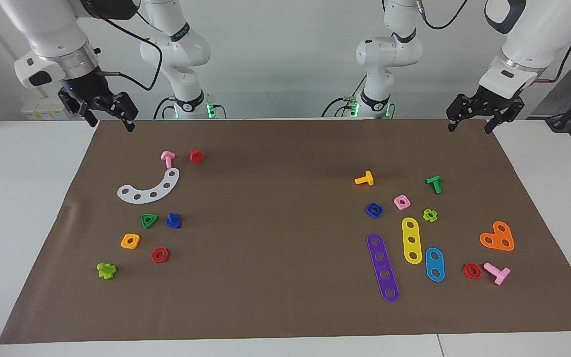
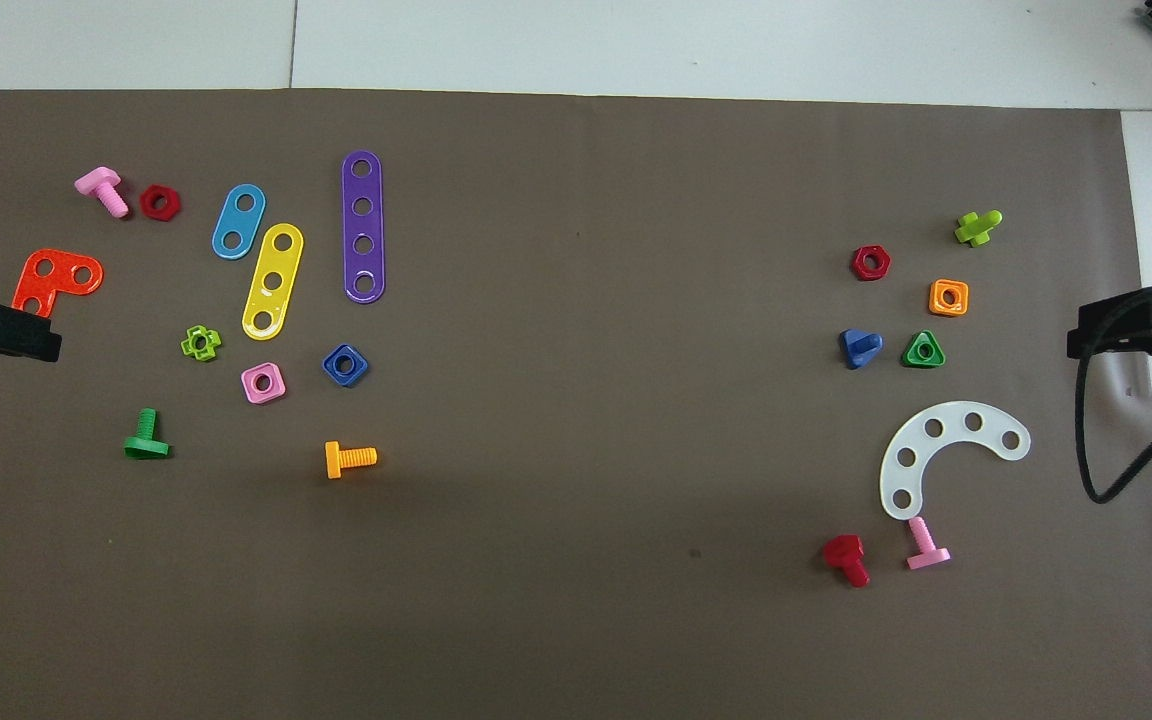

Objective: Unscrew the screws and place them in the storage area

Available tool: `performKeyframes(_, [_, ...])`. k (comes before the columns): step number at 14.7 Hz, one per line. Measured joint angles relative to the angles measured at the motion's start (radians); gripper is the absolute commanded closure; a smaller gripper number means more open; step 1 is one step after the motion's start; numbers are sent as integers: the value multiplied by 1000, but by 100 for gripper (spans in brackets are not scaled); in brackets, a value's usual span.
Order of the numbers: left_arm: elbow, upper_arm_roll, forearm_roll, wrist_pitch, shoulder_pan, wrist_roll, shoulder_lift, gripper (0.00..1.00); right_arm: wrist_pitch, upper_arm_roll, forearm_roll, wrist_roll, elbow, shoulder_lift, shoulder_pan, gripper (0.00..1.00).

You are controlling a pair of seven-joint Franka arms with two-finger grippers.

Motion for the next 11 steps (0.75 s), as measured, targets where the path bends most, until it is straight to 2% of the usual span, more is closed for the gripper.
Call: performKeyframes(11, [0, 0, 0, 0, 0, 0, 0, 0, -5, 6, -13, -42, 0, 1, 4, 0])
